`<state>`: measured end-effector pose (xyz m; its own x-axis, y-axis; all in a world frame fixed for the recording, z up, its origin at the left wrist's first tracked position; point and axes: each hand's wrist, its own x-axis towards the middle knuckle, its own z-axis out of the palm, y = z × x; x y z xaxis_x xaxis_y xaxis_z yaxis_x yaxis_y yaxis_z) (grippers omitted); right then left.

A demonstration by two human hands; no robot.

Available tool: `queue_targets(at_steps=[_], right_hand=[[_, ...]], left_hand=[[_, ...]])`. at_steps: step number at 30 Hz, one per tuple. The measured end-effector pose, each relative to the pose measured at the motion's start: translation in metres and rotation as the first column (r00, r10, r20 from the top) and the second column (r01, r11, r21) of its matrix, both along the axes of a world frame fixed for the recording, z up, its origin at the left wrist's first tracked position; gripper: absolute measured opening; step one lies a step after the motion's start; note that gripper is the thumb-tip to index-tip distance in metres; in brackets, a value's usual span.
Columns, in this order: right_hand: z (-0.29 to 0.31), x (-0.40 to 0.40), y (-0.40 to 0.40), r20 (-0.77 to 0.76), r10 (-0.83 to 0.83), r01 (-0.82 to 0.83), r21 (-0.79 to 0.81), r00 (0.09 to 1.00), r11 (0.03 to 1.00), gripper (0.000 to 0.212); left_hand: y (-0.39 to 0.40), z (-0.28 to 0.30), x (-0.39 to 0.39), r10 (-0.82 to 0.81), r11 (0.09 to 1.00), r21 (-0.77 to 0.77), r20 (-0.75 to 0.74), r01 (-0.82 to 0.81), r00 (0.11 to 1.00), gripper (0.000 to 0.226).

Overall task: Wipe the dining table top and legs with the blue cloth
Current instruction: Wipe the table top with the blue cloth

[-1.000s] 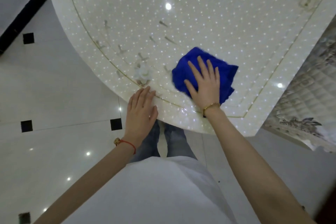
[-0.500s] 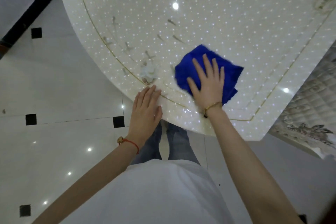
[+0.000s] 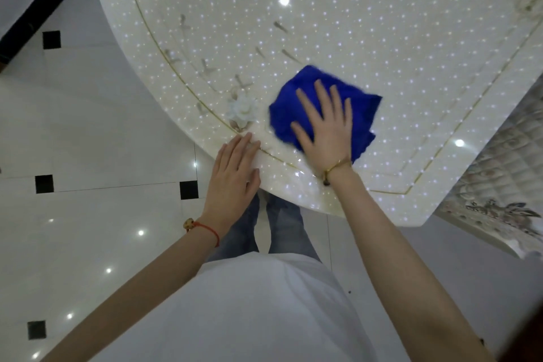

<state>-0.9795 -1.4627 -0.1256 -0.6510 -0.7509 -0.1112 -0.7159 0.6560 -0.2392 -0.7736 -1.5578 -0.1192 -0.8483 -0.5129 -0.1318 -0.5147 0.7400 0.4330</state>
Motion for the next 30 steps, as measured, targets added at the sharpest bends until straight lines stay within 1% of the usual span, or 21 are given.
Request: queue_targets(at_steps=[2, 3, 5, 7, 9, 11, 12, 13, 15, 16, 18, 19, 20, 21, 22, 24, 26, 27, 28, 30], right_hand=[[0.000, 0.029, 0.024, 0.005, 0.199, -0.199, 0.022, 0.980, 0.980, 0.059], [0.001, 0.036, 0.041, 0.015, 0.260, -0.260, 0.025, 0.966, 0.965, 0.058], [0.003, 0.028, 0.067, 0.037, 0.295, -0.296, 0.012, 0.955, 0.955, 0.058], [0.003, -0.002, 0.069, 0.054, 0.216, -0.217, 0.013, 0.975, 0.976, 0.057], [0.003, -0.033, 0.046, 0.047, 0.056, -0.056, 0.007, 0.997, 0.998, 0.057], [0.001, -0.047, 0.009, 0.016, -0.084, 0.084, -0.005, 0.996, 0.996, 0.058], [0.000, -0.046, -0.008, 0.006, -0.116, 0.116, -0.006, 0.993, 0.993, 0.058], [-0.001, -0.038, -0.020, 0.002, -0.111, 0.111, -0.003, 0.994, 0.994, 0.058], [-0.001, -0.014, -0.023, -0.004, 0.004, -0.004, 0.008, 1.000, 1.000, 0.058], [0.000, 0.001, -0.014, -0.005, 0.104, -0.104, 0.009, 0.995, 0.995, 0.058], [0.002, 0.022, 0.018, 0.006, 0.303, -0.303, 0.019, 0.953, 0.953, 0.058], [0.003, 0.025, 0.037, 0.017, 0.359, -0.359, 0.027, 0.933, 0.933, 0.058], [0.004, 0.020, 0.051, 0.028, 0.370, -0.370, 0.024, 0.929, 0.929, 0.057], [0.005, 0.009, 0.059, 0.044, 0.336, -0.336, 0.013, 0.941, 0.942, 0.057], [0.004, -0.005, 0.059, 0.055, 0.266, -0.267, 0.007, 0.962, 0.964, 0.056], [0.003, -0.035, 0.037, 0.056, 0.056, -0.056, 0.005, 0.997, 0.998, 0.056], [0.003, -0.052, -0.002, 0.051, -0.134, 0.135, -0.016, 0.990, 0.991, 0.056], [0.001, -0.050, -0.021, 0.043, -0.174, 0.175, -0.020, 0.984, 0.984, 0.057], [0.000, -0.043, -0.033, 0.033, -0.163, 0.164, -0.020, 0.986, 0.986, 0.058], [0.000, -0.016, -0.036, 0.010, -0.037, 0.037, -0.002, 0.999, 0.999, 0.059]], left_hand=[[-0.001, 0.001, 0.002, -0.003, 1.000, 0.006, -0.001, 0.003, 1.000, 0.053], [-0.002, 0.002, 0.003, 0.004, 1.000, 0.010, -0.009, -0.004, 1.000, 0.053], [-0.004, 0.004, 0.004, 0.040, 0.999, 0.016, -0.025, -0.040, 0.999, 0.052], [-0.007, 0.006, 0.005, 0.066, 0.998, 0.006, -0.032, -0.066, 0.997, 0.052], [-0.012, 0.006, 0.005, 0.076, 0.997, -0.010, -0.042, -0.076, 0.996, 0.051], [-0.015, 0.004, 0.006, 0.091, 0.996, -0.019, -0.043, -0.092, 0.995, 0.050], [-0.016, 0.003, 0.006, 0.099, 0.995, -0.021, -0.039, -0.100, 0.994, 0.049], [-0.017, 0.002, 0.007, 0.102, 0.994, -0.024, -0.033, -0.103, 0.994, 0.049], [-0.018, 0.001, 0.008, 0.096, 0.995, -0.026, -0.027, -0.097, 0.995, 0.049], [-0.018, 0.000, 0.008, 0.092, 0.995, -0.025, -0.027, -0.092, 0.995, 0.049], [-0.019, -0.002, 0.008, 0.088, 0.996, -0.029, -0.024, -0.089, 0.996, 0.049], [-0.018, -0.002, 0.008, 0.089, 0.995, -0.032, -0.024, -0.090, 0.996, 0.049], [-0.017, -0.003, 0.009, 0.093, 0.995, -0.033, -0.027, -0.094, 0.995, 0.049], [-0.016, -0.003, 0.009, 0.095, 0.995, -0.034, -0.034, -0.096, 0.995, 0.049], [-0.016, -0.003, 0.009, 0.094, 0.995, -0.040, -0.042, -0.095, 0.995, 0.049], [-0.016, -0.003, 0.008, 0.093, 0.994, -0.055, -0.054, -0.096, 0.994, 0.048], [-0.015, -0.002, 0.008, 0.105, 0.993, -0.055, -0.070, -0.109, 0.992, 0.048], [-0.014, -0.002, 0.007, 0.111, 0.992, -0.053, -0.077, -0.115, 0.991, 0.048], [-0.013, -0.002, 0.006, 0.113, 0.992, -0.051, -0.081, -0.117, 0.990, 0.048], [-0.013, -0.002, 0.007, 0.105, 0.993, -0.050, -0.083, -0.109, 0.991, 0.048]])
